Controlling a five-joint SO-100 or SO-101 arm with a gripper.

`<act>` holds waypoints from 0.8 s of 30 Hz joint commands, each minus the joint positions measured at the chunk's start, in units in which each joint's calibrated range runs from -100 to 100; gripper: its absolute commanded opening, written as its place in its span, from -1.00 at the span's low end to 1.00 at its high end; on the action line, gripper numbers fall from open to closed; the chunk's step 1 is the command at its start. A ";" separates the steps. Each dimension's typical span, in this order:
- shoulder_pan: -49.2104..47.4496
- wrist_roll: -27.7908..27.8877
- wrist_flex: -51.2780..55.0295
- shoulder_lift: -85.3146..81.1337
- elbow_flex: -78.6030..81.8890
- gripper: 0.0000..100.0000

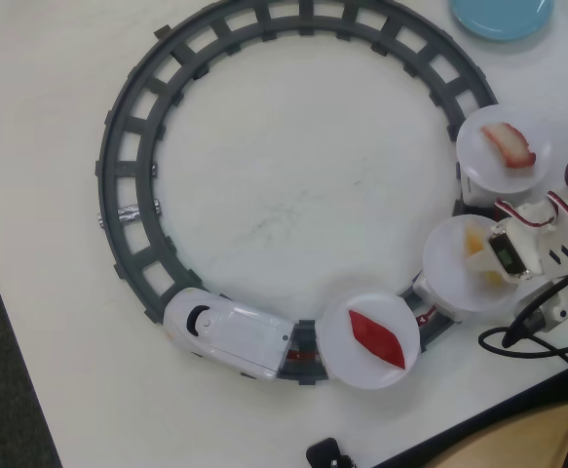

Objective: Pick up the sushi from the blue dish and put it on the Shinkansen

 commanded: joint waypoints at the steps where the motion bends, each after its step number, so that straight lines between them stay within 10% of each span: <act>1: -0.10 -0.25 -0.34 -0.32 -3.36 -0.77; 15: 0.26 -2.77 4.54 -21.53 -3.36 -0.26; 24: 32.65 -7.54 6.25 -59.61 13.60 -0.28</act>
